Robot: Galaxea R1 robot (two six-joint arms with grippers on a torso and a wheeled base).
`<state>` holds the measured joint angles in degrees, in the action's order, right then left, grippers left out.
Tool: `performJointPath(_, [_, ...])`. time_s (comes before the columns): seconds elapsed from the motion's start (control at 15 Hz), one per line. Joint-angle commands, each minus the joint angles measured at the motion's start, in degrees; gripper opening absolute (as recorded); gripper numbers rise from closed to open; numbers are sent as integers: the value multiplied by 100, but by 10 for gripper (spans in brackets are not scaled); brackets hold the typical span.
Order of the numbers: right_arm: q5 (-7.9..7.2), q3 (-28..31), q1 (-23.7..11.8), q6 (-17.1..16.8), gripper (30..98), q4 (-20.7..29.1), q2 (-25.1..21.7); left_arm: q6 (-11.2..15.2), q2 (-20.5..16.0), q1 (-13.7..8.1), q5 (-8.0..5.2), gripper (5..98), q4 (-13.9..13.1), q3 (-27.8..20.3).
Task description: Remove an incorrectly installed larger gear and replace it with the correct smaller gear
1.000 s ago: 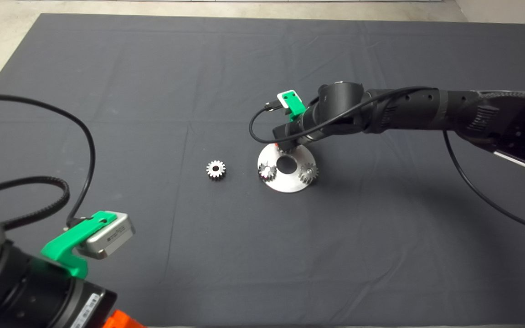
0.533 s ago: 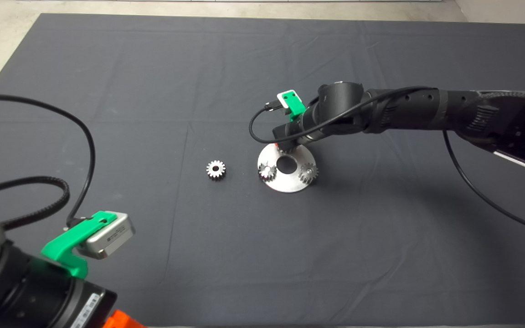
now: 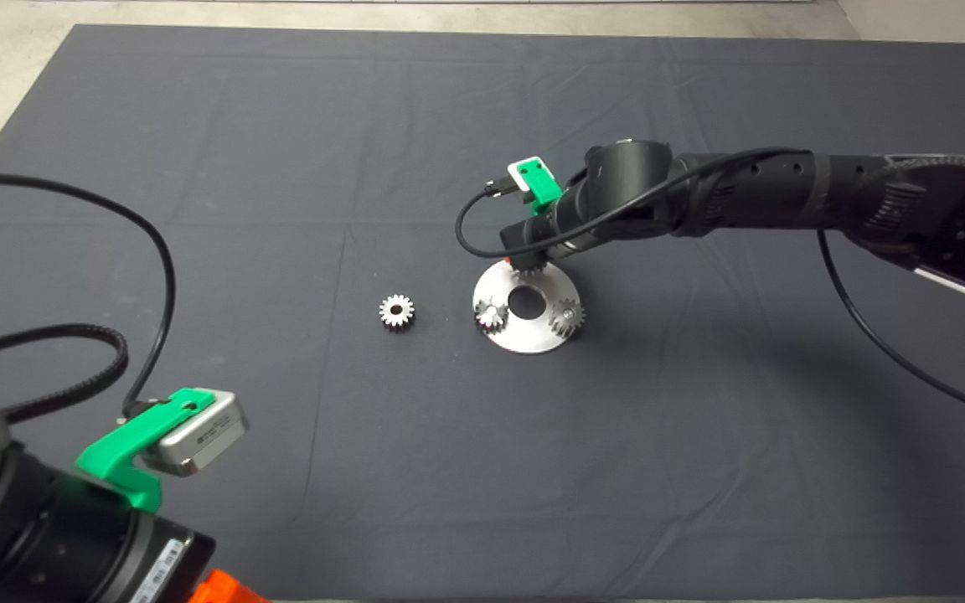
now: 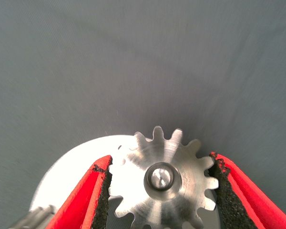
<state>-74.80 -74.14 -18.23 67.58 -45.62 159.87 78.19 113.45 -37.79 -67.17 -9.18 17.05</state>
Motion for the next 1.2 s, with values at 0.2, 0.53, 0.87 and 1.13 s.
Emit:
performJointPath(0.2, [16,465,-655,110,495,236,-60,12,-28,-53,29,983,-5,-90])
performJointPath(0.53, [-924,1117,-787,493,494,492,-829,12,-37,-53,29,983,-5,-90])
performJointPath(0.87, [-1239,2052,-726,858,494,484,-1959,21,-2,-53,29,983,-5,-90])
performJointPath(1.13, [-1256,2476,-332,1310,494,432,-2341,30,7,-44,29,983,-5,-90])
